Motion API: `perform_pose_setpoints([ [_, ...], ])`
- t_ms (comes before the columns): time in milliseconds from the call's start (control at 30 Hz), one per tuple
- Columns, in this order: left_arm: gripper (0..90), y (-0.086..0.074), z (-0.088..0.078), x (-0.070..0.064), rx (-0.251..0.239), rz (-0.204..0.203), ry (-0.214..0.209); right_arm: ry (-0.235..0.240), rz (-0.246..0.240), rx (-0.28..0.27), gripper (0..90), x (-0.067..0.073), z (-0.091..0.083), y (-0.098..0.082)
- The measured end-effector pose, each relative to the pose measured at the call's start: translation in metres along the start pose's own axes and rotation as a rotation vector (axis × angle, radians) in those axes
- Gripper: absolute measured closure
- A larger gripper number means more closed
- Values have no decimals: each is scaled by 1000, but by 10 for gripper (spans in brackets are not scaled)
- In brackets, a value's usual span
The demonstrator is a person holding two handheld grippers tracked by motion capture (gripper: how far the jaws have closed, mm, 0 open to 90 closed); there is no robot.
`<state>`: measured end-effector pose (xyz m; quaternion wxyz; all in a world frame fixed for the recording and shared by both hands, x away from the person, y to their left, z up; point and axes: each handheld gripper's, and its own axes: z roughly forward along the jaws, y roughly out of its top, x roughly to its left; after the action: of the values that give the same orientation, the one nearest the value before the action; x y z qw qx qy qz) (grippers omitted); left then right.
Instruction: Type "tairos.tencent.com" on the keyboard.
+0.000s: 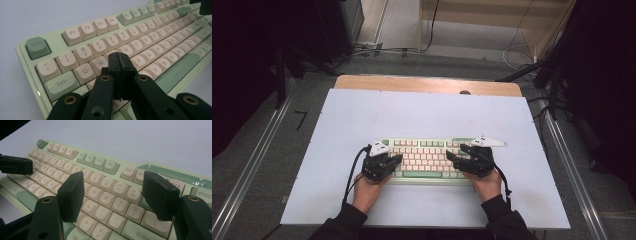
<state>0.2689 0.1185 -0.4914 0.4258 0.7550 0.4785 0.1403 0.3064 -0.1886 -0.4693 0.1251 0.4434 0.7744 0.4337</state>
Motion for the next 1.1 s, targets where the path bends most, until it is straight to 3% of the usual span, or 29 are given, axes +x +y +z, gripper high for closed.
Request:
perform_pose_setpoints([
  [500,890,-2,3,0,13,3,13,0,0,3,334,1,1,-1],
  [567,900,-2,2,0,6,-8,10,1,-1,4,334,1,1,-1],
  [667,899,1,-7,0,-47,-19,-9,2,-4,1,339,1,0,-1],
  [800,794,3,-18,2,-114,-34,-11,2,1,-7,348,-1,-2,-1],
  [900,612,3,-22,5,-143,-43,-6,2,1,-8,348,-1,-3,-1],
  [967,499,3,-22,6,-146,-37,10,1,0,-7,361,-1,-4,-1],
  [1100,358,3,-23,8,-150,-42,67,3,-8,-17,451,0,-6,-3],
])
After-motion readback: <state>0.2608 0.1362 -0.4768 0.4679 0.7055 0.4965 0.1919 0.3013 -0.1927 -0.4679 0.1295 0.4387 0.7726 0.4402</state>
